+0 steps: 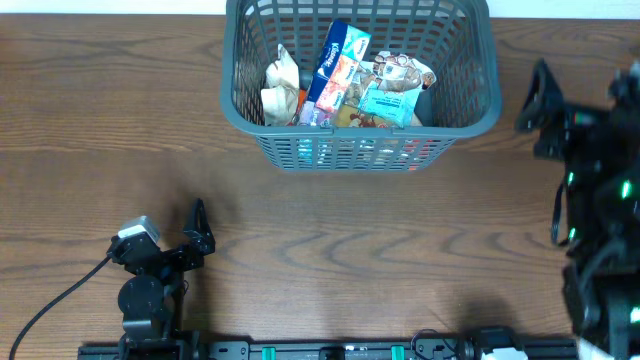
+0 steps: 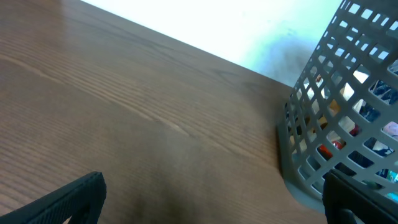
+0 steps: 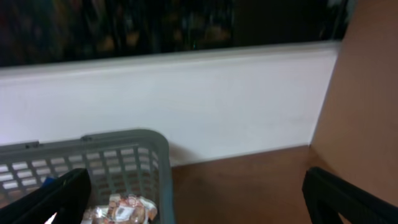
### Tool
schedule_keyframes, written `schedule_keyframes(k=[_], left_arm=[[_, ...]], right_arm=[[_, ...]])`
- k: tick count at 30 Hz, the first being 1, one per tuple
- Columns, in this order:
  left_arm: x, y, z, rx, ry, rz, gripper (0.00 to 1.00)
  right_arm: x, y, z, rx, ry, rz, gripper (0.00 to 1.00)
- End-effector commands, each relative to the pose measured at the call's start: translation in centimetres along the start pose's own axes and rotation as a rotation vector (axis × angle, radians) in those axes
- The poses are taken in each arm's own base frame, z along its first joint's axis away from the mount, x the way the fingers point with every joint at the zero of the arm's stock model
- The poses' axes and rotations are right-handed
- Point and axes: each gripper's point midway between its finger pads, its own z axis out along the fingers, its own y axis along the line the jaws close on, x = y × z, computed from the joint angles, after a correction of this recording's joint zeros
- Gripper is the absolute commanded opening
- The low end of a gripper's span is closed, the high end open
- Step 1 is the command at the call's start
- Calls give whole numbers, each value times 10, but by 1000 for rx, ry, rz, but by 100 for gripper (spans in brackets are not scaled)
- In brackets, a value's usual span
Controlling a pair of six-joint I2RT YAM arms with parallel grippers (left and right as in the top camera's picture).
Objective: Pack container
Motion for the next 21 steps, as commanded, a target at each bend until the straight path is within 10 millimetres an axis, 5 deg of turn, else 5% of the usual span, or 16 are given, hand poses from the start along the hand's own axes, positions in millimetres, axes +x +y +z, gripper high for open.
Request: schedule_keyframes(k=[1, 11, 21], left_arm=[[14, 3, 1, -1, 44, 19, 98], [14, 3, 1, -1, 44, 19, 98], [14, 3, 1, -1, 44, 19, 98]], right_arm=[[8, -8, -21, 11, -62, -13, 99], [29, -26, -52, 54, -104, 4, 99], [111, -38, -63, 73, -47, -13, 99]])
